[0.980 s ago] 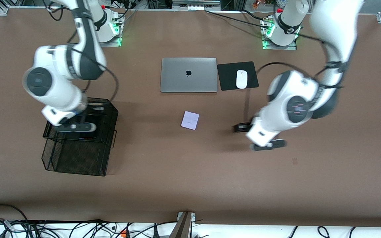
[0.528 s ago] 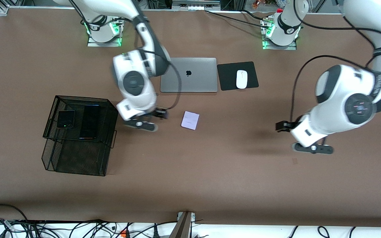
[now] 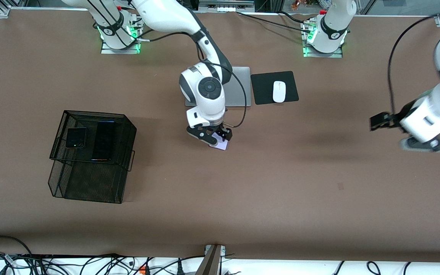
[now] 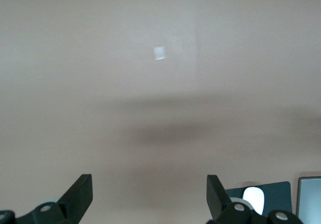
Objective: Place phones with both arms
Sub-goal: 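Grasp the white phone with the right gripper while the left gripper withdraws, then carry the white phone over the mesh basket with the right gripper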
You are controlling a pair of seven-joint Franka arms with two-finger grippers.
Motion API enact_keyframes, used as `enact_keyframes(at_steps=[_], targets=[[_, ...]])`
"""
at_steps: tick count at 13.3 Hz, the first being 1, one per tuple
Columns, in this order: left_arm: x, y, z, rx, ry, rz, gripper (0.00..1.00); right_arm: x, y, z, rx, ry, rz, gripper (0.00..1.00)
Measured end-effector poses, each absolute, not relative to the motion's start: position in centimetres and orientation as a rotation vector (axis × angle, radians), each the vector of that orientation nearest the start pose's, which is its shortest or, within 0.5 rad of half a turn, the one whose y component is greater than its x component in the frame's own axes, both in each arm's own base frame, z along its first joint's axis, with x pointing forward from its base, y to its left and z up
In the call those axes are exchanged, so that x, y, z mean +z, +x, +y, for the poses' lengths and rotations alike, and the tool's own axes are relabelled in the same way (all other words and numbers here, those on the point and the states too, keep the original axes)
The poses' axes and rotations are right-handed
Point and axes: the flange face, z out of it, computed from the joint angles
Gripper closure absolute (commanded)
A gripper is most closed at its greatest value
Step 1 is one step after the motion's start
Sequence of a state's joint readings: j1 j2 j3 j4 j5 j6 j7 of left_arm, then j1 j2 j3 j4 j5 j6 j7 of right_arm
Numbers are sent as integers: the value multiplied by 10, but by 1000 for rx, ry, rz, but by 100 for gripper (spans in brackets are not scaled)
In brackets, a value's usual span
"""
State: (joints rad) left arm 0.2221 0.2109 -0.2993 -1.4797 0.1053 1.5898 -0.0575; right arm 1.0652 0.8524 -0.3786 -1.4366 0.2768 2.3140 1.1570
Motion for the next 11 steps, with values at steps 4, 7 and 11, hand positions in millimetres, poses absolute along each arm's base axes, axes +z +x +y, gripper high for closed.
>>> enact_keyframes(at_steps=[4, 7, 11], targets=[[588, 561, -1, 26, -3089, -80, 0, 187, 530, 520, -212, -2984, 828, 0], [592, 548, 15, -13, -3095, -122, 0, 176, 529, 526, -223, -2991, 812, 0], [587, 549, 6, -1, -3097, -103, 0, 170, 529, 528, -231, -3000, 788, 54]])
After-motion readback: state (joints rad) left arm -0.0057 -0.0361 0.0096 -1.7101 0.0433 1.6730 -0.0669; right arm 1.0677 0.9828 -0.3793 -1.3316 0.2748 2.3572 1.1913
